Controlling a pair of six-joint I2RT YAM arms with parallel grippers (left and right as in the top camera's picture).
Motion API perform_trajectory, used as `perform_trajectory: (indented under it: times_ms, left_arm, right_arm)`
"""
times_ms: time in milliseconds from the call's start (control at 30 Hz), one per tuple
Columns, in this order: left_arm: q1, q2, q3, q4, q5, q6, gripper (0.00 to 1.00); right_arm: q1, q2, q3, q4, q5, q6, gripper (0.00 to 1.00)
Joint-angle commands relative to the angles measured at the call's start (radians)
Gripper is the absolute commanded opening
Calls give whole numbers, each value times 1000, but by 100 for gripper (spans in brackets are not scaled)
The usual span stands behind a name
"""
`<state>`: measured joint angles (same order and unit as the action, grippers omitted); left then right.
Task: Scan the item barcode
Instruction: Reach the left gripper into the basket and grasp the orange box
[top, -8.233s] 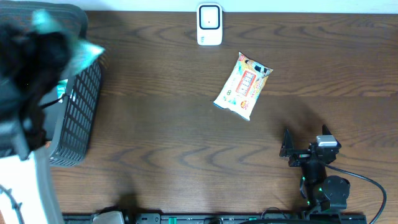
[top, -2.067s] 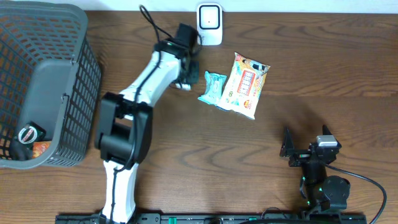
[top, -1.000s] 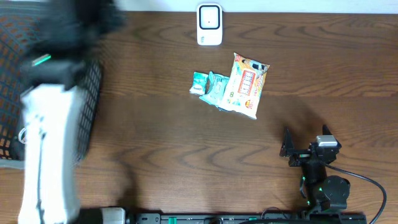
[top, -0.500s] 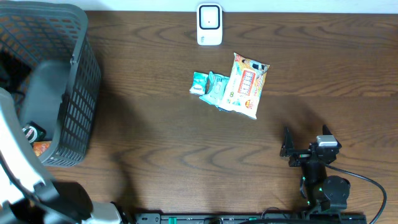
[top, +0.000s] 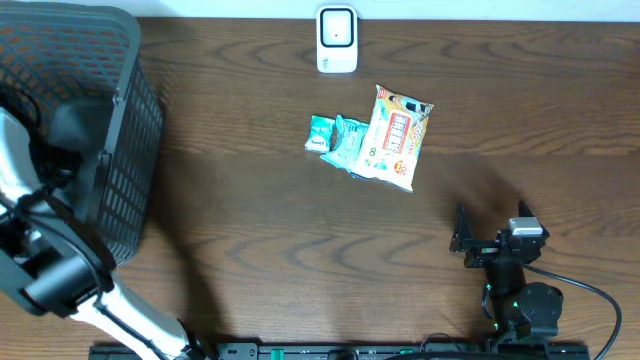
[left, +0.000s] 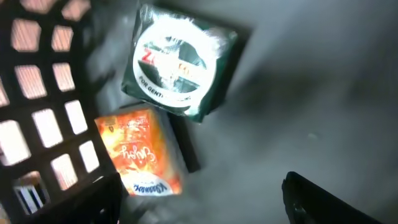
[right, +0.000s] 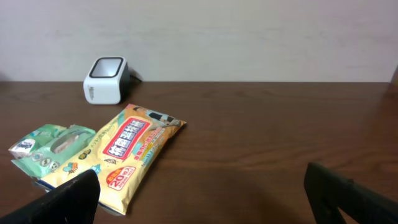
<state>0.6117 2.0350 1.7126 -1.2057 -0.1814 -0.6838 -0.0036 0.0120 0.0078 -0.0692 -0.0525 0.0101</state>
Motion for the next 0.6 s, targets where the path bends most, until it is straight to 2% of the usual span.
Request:
perform_trajectory:
  times_ms: [0, 300, 567]
  left_arm:
    - [1, 41, -12, -13, -31, -78, 81]
    - [2, 69, -84, -12, -66, -168, 81]
    - [2, 69, -164, 27, -82, -172, 81]
  right_arm:
    - [-3, -5, -2, -3, 1, -8, 99]
    - [-3, -5, -2, -3, 1, -8, 99]
    - [-3, -5, -2, -3, 1, -8, 99]
